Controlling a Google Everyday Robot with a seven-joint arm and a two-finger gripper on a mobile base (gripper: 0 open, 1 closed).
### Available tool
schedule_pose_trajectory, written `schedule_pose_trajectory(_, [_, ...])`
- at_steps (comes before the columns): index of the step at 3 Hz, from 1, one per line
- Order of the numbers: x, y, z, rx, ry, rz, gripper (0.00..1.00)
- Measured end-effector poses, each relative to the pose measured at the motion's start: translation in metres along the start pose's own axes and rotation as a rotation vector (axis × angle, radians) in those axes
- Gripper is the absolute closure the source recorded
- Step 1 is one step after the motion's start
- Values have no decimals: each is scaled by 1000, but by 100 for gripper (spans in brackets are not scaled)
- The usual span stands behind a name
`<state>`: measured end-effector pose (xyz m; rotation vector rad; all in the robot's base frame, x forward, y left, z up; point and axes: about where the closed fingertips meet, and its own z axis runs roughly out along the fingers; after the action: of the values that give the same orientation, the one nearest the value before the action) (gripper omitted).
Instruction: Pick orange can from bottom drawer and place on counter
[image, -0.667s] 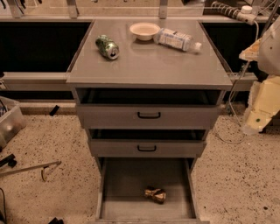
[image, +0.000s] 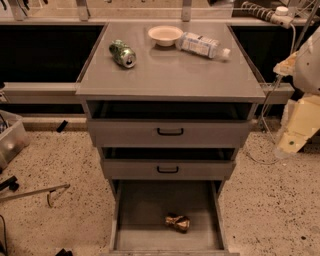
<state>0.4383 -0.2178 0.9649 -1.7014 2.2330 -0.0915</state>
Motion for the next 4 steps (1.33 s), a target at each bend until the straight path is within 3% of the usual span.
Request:
schedule_pose_trajectory(1, [12,12,35,12,-14,57,0])
schedule_pose_trajectory(2, [31,30,94,32,12,137,0])
schedule_pose_trajectory(3, [54,52,171,6,14,212,0])
schedule_pose_trajectory(4, [51,45,178,47,-10,212,0])
